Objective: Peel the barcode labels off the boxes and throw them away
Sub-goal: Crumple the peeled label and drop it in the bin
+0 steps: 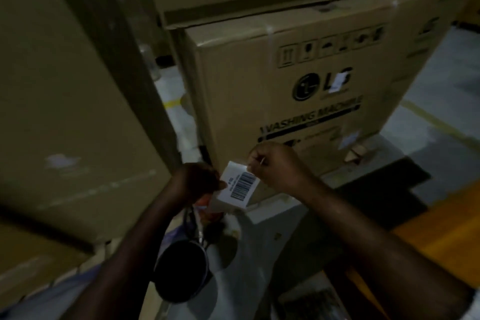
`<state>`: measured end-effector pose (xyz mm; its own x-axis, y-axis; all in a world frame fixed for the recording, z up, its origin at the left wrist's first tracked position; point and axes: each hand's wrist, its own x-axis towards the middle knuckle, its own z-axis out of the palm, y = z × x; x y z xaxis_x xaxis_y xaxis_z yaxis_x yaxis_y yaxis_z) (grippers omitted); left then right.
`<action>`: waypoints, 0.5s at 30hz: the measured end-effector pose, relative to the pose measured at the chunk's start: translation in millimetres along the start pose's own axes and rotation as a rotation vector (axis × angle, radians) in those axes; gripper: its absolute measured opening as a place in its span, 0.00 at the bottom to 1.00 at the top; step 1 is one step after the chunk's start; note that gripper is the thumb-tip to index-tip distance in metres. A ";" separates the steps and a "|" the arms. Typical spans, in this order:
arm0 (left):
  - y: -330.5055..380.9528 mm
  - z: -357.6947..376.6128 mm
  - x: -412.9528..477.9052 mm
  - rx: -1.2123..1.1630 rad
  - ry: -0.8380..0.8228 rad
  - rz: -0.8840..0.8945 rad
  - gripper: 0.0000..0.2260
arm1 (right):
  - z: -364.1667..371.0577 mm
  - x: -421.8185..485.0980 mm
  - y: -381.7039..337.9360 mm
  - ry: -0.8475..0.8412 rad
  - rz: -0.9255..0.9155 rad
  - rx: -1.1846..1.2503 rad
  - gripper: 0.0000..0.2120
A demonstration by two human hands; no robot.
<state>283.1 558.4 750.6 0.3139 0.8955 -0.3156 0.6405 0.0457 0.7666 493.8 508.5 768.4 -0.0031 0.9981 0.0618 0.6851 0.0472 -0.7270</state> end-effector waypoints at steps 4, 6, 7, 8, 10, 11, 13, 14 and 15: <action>-69.5 -35.3 -18.0 0.025 0.142 -0.090 0.06 | 79.2 23.3 -30.9 -0.132 -0.027 -0.079 0.04; -106.1 -49.1 -19.7 0.060 0.207 -0.146 0.06 | 117.9 32.1 -43.3 -0.195 -0.051 -0.106 0.06; -123.9 -54.5 -20.1 0.089 0.254 -0.171 0.08 | 135.9 34.9 -49.2 -0.214 -0.063 -0.112 0.05; -141.6 -59.4 -19.8 0.103 0.295 -0.193 0.09 | 154.0 37.7 -53.7 -0.226 -0.072 -0.116 0.03; -172.8 -65.8 -18.8 0.070 0.361 -0.263 0.12 | 189.5 44.0 -60.7 -0.265 -0.072 -0.154 0.02; -187.6 -66.8 -15.9 0.043 0.376 -0.302 0.12 | 206.8 48.1 -61.4 -0.303 -0.062 -0.180 0.02; -216.9 -64.2 -5.2 0.029 0.353 -0.372 0.12 | 239.9 57.3 -56.5 -0.387 -0.019 -0.184 0.02; -230.7 -61.3 0.7 0.032 0.327 -0.411 0.11 | 256.6 62.8 -49.5 -0.418 0.007 -0.180 0.02; -245.1 -56.4 8.1 0.020 0.303 -0.447 0.09 | 273.8 68.9 -41.1 -0.443 0.031 -0.186 0.04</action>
<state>89.1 579.5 591.7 -0.2062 0.8786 -0.4308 0.6796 0.4453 0.5829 265.9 586.3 615.2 -0.2625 0.9220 -0.2845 0.8086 0.0493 -0.5863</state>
